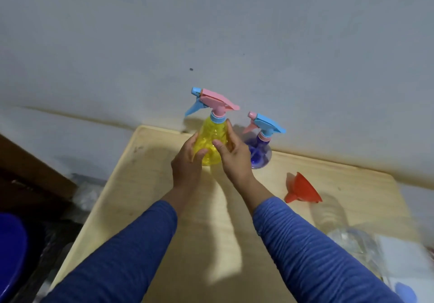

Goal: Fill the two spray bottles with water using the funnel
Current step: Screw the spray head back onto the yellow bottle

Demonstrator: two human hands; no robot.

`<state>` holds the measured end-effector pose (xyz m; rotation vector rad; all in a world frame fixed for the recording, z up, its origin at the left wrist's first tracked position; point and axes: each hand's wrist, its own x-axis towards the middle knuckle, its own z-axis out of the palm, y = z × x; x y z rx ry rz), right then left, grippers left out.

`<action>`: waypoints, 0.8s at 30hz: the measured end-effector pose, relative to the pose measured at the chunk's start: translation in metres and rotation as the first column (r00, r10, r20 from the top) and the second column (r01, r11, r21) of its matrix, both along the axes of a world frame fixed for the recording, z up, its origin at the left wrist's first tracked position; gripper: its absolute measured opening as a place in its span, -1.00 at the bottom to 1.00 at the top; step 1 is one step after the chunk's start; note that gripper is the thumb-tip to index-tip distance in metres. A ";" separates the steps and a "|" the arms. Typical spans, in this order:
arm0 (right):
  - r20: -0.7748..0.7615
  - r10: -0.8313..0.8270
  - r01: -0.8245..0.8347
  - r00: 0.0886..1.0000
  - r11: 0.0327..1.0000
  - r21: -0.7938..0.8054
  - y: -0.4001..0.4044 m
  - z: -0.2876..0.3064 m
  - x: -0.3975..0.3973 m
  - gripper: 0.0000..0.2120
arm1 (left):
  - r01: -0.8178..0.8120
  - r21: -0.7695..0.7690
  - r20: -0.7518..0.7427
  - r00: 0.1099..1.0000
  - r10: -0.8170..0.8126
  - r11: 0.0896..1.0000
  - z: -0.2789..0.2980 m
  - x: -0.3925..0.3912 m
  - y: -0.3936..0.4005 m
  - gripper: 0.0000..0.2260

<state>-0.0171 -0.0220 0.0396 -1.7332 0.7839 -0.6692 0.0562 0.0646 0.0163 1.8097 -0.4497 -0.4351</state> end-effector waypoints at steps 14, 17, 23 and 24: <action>-0.033 0.039 -0.042 0.999 0.991 -0.129 -0.021 -0.019 0.027 -0.47 | -0.071 -0.008 0.004 0.997 0.071 0.997 -0.015 0.018 -0.018 -0.60; -0.011 0.037 -0.038 0.999 0.986 -0.160 -0.020 -0.020 0.027 -0.48 | -0.058 0.003 0.013 0.998 0.058 0.998 -0.016 0.019 -0.018 -0.60; -0.012 0.060 -0.061 0.998 0.984 -0.169 -0.019 -0.020 0.025 -0.50 | -0.044 0.030 0.015 0.999 0.043 0.999 -0.017 0.021 -0.017 -0.61; -0.030 0.071 -0.076 0.997 0.980 -0.182 -0.019 -0.020 0.025 -0.52 | -0.036 0.034 0.014 0.999 0.035 0.999 -0.016 0.021 -0.016 -0.61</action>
